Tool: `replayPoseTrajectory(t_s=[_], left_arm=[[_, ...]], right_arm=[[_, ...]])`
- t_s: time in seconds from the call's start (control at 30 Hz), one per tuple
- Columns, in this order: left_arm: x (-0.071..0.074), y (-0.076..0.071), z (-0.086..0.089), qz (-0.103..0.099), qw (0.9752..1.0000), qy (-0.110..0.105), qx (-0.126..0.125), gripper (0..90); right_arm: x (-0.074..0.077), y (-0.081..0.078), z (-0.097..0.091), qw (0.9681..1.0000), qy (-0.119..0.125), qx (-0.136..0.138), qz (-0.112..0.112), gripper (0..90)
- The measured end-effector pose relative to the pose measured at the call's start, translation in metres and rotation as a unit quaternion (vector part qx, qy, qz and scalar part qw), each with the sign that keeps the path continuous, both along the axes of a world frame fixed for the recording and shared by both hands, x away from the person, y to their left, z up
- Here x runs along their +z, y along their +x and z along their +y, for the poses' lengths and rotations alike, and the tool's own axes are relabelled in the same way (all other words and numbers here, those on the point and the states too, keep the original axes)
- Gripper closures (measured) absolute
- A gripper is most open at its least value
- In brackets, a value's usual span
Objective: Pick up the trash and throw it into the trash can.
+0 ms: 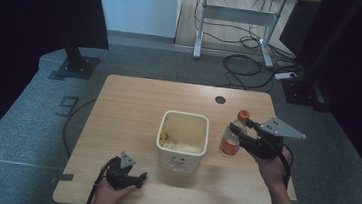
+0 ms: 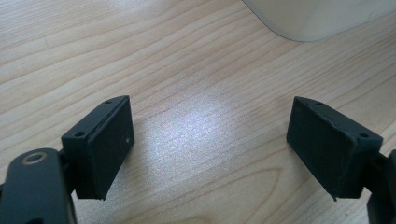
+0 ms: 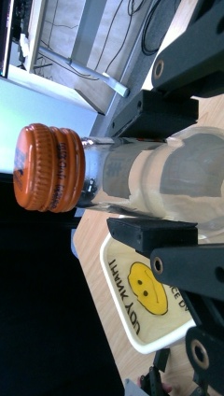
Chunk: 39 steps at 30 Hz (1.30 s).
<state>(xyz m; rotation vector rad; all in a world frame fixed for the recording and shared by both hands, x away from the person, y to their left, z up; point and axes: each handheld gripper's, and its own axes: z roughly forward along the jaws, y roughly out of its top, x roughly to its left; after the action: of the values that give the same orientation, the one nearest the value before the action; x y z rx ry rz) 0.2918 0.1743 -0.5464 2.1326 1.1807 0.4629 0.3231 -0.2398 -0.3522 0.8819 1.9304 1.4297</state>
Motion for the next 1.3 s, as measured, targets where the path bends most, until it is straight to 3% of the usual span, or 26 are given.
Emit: replayPoseTrajectory(t_s=[0.73, 1.3], left_arm=[[0.0, 0.0, 0.0, 0.0, 1.0, 0.0, 0.0, 14.9], [0.0, 0.0, 0.0, 0.0, 1.0, 0.001, 0.0, 14.9]], right_arm=[[0.03, -0.001, 0.016, 0.9997, 0.003, 0.015, -0.02, 52.9], [0.043, 0.002, 0.032, 0.9993, 0.008, 0.026, -0.025, 52.9]])
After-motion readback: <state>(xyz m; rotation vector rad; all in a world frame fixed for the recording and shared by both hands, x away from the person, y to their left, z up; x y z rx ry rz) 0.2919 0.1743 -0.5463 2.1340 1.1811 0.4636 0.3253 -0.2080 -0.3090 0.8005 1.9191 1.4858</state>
